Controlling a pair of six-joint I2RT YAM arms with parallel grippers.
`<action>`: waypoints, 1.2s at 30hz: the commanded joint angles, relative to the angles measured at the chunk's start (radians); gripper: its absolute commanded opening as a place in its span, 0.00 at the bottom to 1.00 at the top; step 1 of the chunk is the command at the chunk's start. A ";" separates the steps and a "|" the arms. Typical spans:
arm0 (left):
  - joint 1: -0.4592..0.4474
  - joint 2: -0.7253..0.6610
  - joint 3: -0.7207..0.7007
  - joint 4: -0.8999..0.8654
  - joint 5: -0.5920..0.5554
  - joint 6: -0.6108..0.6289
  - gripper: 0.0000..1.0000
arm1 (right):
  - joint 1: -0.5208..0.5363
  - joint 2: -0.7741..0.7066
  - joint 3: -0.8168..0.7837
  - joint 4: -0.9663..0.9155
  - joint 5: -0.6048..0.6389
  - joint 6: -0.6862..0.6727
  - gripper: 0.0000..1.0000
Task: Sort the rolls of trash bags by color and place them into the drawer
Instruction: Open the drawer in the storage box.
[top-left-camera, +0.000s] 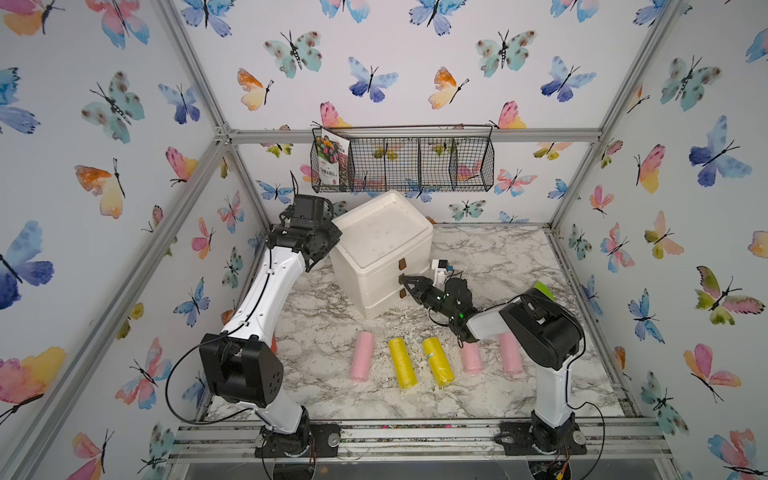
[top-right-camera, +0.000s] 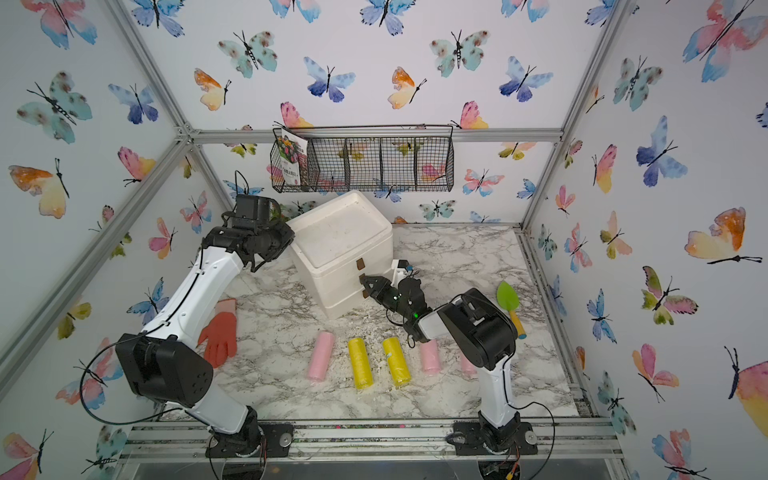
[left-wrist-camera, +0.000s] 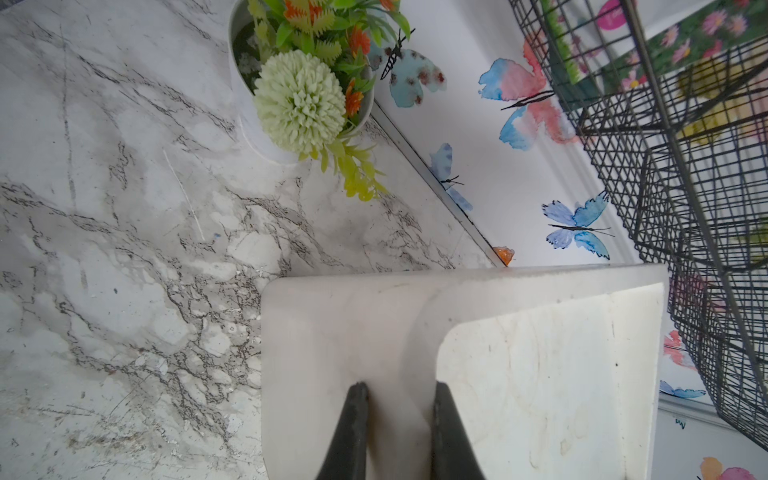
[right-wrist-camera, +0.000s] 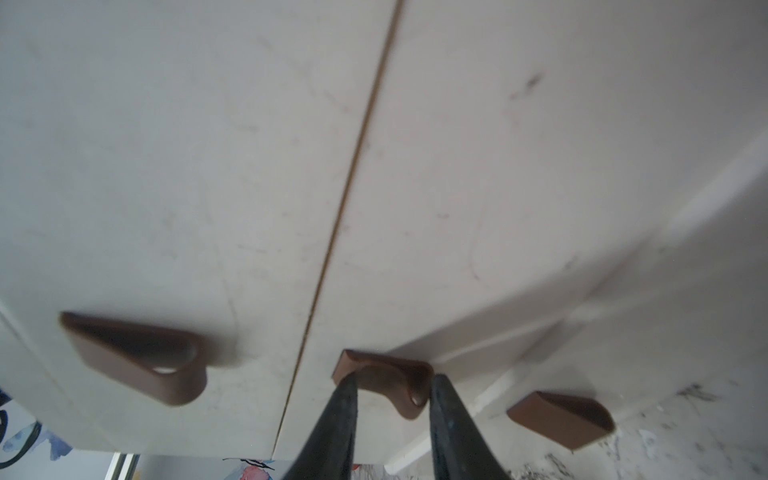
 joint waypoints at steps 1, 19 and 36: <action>-0.016 0.067 -0.020 0.021 0.118 -0.040 0.00 | -0.004 0.018 -0.007 0.058 -0.008 0.004 0.26; -0.016 0.069 -0.024 0.023 0.116 -0.065 0.00 | -0.004 -0.049 -0.115 0.094 0.017 0.024 0.03; -0.015 0.058 -0.044 0.045 0.129 -0.092 0.00 | -0.004 -0.222 -0.317 0.045 0.049 0.006 0.02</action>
